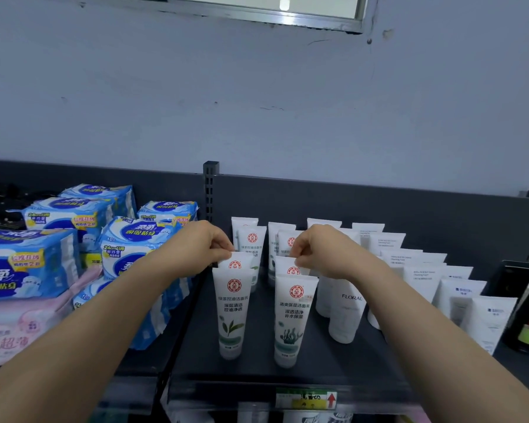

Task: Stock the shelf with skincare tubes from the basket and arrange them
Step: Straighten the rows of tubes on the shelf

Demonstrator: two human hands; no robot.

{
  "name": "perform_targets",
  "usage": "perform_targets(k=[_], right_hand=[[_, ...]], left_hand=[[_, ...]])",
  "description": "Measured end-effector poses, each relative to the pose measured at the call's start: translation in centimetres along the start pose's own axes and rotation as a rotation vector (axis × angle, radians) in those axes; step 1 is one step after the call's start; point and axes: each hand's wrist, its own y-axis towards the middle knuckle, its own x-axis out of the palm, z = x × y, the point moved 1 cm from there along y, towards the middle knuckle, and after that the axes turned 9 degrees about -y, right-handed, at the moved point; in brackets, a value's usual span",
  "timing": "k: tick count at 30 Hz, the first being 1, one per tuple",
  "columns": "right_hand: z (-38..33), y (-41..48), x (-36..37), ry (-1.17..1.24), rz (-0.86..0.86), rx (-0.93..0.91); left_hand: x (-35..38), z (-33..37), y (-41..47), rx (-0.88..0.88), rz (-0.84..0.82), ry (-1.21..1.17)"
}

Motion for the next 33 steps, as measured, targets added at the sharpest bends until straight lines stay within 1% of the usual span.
perform_targets(k=[7,9,13,16,25,28,33], right_hand=[[0.4,0.5,-0.2,0.077,-0.038,-0.002],[0.6,0.9,-0.6,0.087,0.002,0.015],[1.2,2.3,-1.3,0.006,0.106,0.036],[1.6,3.6,-1.2,-0.051,0.135,0.044],[2.6,6.6,0.1,-0.113,0.072,0.042],[2.8,7.2,0.3,-0.125,0.035,0.033],[2.9,8.4,0.7,-0.13,0.004,0.043]], left_hand=[[-1.0,0.4,0.3,0.0,-0.043,0.062],[-1.4,0.7,0.9,0.003,-0.016,0.064],[-1.7,1.2,3.5,0.05,0.042,0.138],[-1.3,1.0,6.3,0.063,0.011,0.196],[1.4,0.5,11.0,0.023,-0.133,0.3],[1.3,0.4,10.8,0.028,-0.126,0.278],[-0.5,0.3,9.3,0.035,-0.069,0.238]])
